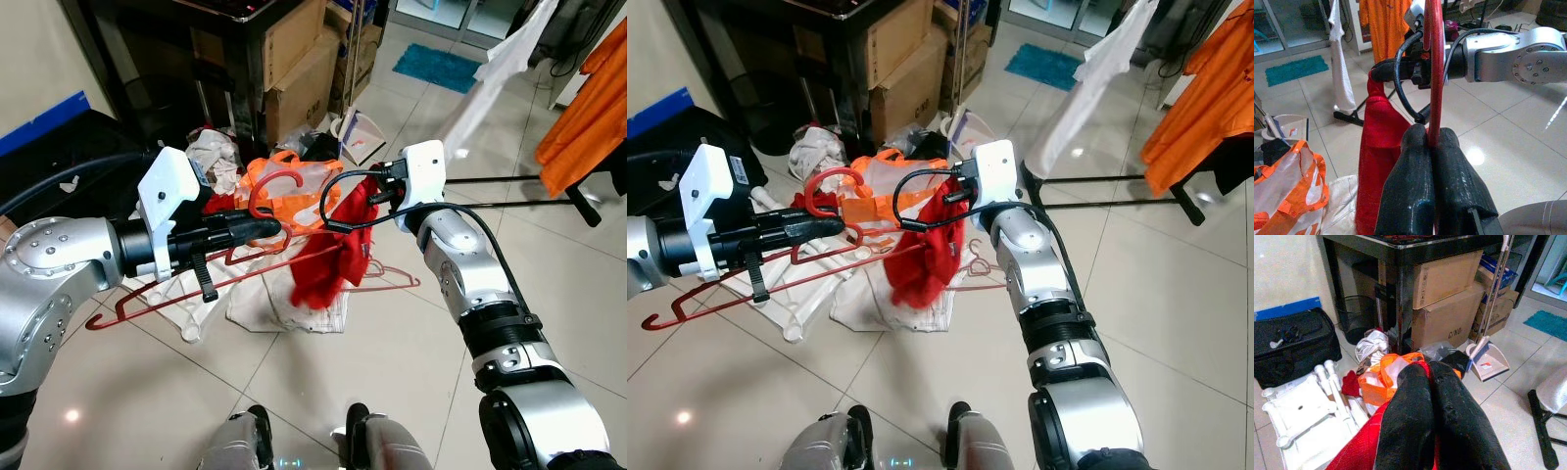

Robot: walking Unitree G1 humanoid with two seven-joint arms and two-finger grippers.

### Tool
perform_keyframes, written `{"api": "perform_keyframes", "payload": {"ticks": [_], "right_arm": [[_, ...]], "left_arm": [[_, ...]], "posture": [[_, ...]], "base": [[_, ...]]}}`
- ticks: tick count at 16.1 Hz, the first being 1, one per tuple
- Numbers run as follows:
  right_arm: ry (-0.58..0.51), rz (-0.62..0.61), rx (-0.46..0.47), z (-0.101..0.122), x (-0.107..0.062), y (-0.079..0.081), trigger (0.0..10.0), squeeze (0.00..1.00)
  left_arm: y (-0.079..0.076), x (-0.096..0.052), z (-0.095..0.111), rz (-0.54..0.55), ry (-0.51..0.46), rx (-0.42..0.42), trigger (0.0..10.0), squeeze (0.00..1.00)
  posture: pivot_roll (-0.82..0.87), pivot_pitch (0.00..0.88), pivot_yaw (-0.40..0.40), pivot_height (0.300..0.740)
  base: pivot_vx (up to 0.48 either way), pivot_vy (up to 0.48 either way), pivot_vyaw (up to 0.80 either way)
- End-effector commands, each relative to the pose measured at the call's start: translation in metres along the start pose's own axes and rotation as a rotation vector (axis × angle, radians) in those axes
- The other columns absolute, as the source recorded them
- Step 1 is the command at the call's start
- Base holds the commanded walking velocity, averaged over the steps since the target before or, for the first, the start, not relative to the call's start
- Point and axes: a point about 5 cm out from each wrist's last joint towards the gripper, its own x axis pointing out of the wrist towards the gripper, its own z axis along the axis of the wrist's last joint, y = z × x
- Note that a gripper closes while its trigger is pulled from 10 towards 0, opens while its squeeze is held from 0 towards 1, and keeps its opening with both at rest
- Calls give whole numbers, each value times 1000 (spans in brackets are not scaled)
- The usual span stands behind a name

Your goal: Hang hanger

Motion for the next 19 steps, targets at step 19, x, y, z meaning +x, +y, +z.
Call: {"api": "perform_keyframes", "payload": {"ticks": [19], "right_arm": [[-33, -67, 153, 10, -1, -24, 0, 0]], "left_arm": [[11, 17, -61, 322, 39, -251, 10000, 0]], "posture": [[-50, 149, -61, 740]], "base": [[0, 0, 0]]}}
